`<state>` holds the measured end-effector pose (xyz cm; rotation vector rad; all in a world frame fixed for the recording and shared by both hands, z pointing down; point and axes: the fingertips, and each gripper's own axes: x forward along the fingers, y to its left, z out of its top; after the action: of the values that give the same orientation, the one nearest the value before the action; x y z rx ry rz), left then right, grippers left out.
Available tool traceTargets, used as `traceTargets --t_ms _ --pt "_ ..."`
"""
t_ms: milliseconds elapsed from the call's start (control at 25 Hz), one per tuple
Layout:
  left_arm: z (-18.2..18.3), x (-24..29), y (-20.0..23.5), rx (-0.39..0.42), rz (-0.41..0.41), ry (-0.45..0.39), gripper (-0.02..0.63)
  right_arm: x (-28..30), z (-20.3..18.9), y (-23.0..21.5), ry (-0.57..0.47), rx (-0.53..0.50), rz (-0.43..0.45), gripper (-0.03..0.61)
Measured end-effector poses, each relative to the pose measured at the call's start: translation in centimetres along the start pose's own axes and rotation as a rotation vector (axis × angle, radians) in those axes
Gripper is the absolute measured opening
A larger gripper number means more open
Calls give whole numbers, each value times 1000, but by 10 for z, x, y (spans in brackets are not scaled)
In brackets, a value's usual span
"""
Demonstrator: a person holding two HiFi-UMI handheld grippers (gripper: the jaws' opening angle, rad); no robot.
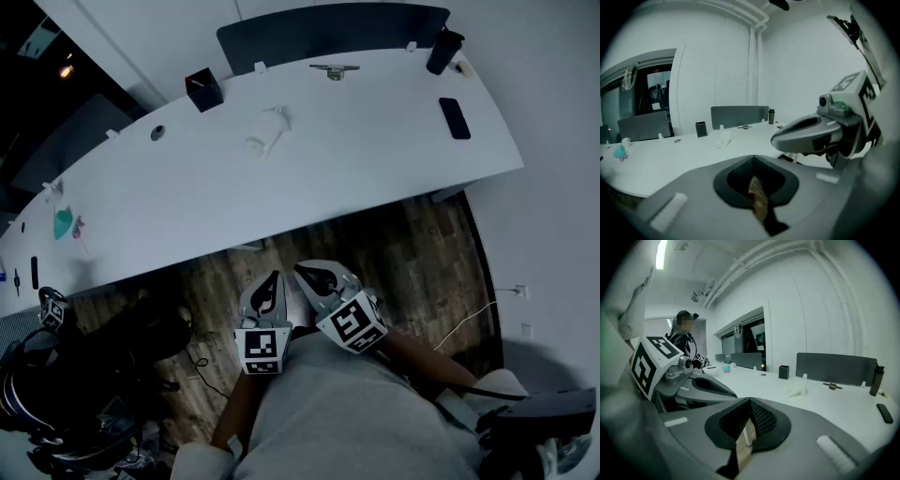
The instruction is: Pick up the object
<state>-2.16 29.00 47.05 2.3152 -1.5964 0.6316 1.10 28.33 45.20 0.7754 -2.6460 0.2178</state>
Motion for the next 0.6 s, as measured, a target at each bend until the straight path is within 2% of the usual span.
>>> traceTargets --t_ms 120,280,600 --pt "14 30 -6 22 0 10 2 1 -7 -32 6 17 1 2" --pt "19 54 -13 12 8 34 2 3 -16 -64 10 18 8 2" --pt "25 79 5 -10 29 69 2 25 -10 -90 11 40 34 2"
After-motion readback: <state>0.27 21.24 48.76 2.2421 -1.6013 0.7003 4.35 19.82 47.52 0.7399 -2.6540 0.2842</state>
